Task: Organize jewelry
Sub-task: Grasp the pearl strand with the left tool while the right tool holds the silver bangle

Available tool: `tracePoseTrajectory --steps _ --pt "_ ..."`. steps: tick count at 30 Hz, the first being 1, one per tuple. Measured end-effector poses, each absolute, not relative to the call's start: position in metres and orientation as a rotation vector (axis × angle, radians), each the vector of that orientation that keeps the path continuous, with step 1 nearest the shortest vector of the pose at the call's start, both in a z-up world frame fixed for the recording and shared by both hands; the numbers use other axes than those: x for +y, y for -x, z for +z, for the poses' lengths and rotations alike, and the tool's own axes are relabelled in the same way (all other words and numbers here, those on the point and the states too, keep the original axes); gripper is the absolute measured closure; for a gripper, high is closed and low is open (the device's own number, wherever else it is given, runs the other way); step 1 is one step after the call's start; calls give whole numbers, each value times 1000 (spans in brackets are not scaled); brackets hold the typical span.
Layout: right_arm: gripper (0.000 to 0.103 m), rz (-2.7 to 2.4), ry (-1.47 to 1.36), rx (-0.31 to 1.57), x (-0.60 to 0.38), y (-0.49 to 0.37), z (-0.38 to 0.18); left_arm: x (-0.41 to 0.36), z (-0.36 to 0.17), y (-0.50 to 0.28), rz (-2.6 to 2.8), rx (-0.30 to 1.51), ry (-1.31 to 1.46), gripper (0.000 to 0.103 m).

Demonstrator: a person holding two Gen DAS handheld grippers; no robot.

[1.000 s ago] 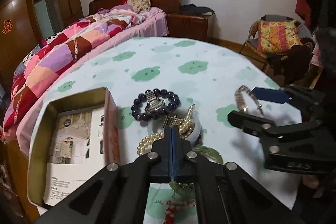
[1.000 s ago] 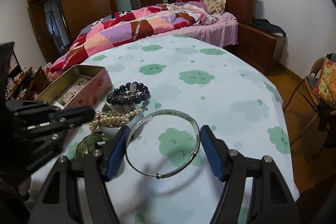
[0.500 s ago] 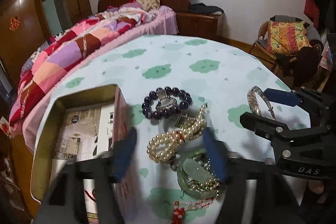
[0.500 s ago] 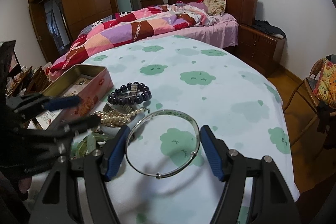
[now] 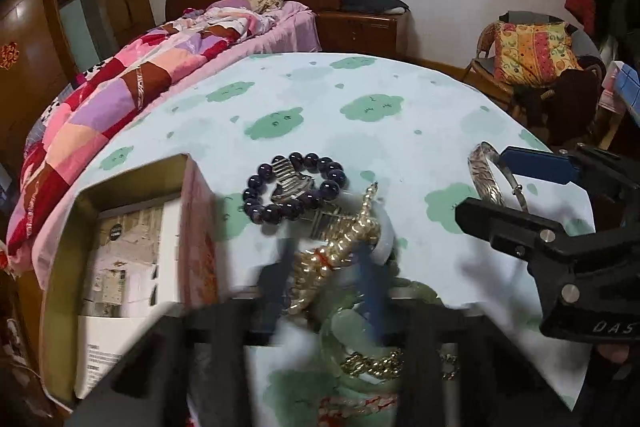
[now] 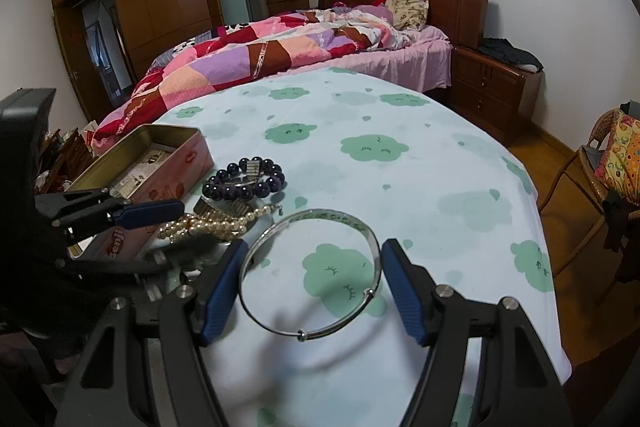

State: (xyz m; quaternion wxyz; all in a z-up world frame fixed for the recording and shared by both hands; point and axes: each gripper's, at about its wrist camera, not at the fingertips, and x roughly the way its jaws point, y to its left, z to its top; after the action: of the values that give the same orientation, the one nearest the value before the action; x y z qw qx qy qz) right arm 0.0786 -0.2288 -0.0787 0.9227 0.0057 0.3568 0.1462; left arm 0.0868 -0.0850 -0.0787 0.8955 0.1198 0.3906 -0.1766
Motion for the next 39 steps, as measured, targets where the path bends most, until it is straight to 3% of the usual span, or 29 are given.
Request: tracePoseTrajectory --steps 2,4,17,19,21,22,28,29,32,33,37,39 --pt "32 298 -14 728 -230 -79 -78 -82 -74 -83 -388 810 -226 91" --pt "32 297 -15 725 -231 -79 -78 -78 -71 -80 -390 804 -214 103" --pt "32 295 -1 702 -225 -75 -71 -70 -34 -61 -421 699 -207 103" --pt "32 298 5 704 -222 -75 -72 -76 -41 -64 -394 720 -256 96" --pt "32 301 8 705 -221 -73 -73 -76 -48 -66 -396 740 -253 67" --pt "32 302 9 704 -221 -73 -73 -75 -52 -68 -405 748 -230 62" --pt "32 293 0 704 -221 -73 -74 -74 -67 -79 -420 798 -199 60" --pt "32 292 -1 704 -222 -73 -74 -74 -71 -81 -419 809 -191 60" --pt "32 294 -1 704 -223 -73 -74 -75 -79 -87 -420 845 -191 80" --pt "32 294 0 703 -223 -73 -74 -76 -79 -86 -420 838 -200 80" --pt "32 293 -1 699 -224 -73 -73 -74 -72 -80 -432 828 -200 98" --pt "32 293 0 694 -223 -72 -71 -71 -64 -75 -437 810 -199 98"
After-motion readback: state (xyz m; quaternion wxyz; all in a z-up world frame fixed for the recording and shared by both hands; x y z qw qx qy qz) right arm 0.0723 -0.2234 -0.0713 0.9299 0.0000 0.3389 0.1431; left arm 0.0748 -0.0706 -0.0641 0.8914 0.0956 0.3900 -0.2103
